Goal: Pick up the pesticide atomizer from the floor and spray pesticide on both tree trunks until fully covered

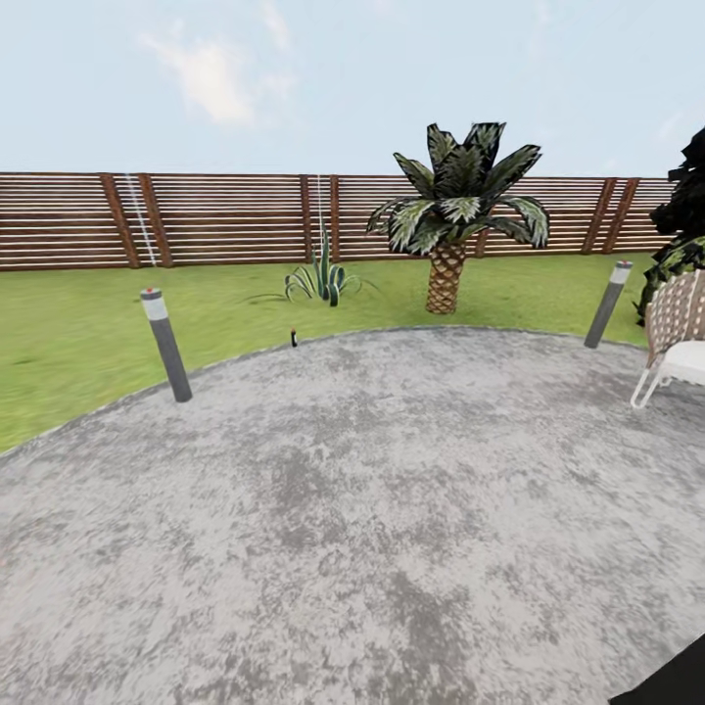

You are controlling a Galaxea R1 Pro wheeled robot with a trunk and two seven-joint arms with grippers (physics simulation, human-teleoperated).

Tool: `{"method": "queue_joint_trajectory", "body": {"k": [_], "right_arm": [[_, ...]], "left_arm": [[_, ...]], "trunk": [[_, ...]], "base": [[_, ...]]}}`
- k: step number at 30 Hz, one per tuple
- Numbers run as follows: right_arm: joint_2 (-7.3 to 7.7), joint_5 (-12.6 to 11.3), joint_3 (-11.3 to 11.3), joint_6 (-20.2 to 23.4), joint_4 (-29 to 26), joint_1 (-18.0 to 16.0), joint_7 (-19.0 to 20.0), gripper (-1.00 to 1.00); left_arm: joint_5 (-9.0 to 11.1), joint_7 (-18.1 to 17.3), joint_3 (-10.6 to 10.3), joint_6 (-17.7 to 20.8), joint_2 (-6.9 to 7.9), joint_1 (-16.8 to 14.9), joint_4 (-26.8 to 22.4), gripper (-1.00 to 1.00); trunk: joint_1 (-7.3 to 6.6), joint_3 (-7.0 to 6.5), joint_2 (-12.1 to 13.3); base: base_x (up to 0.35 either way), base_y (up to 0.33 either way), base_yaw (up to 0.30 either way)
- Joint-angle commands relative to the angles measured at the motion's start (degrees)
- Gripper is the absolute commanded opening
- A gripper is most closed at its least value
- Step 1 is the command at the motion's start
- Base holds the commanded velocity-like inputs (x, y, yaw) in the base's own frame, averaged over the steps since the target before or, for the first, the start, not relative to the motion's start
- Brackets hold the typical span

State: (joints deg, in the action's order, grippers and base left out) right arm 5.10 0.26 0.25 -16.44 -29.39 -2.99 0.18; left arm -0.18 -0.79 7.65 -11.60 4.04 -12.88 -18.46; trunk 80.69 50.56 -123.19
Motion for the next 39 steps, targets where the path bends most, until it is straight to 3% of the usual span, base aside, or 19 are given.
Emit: {"method": "queue_joint_trajectory", "body": {"k": [1,39], "right_arm": [[0.00,0.0,0.0,0.0,0.0,0.0,0.0,1.00],[-0.02,0.0,0.0,0.0,-0.1,0.0,0.0,1.00]], "left_arm": [[0.0,0.0,0.0,0.0,0.00,0.0,0.0,1.00],[0.0,0.0,0.0,0.0,0.00,0.0,0.0,1.00]], "trunk": [[0.00,0.00,0.0],[0.00,0.00,0.0]], "base": [[0.339,0.000,0.000],[0.339,0.000,0.000]]}}
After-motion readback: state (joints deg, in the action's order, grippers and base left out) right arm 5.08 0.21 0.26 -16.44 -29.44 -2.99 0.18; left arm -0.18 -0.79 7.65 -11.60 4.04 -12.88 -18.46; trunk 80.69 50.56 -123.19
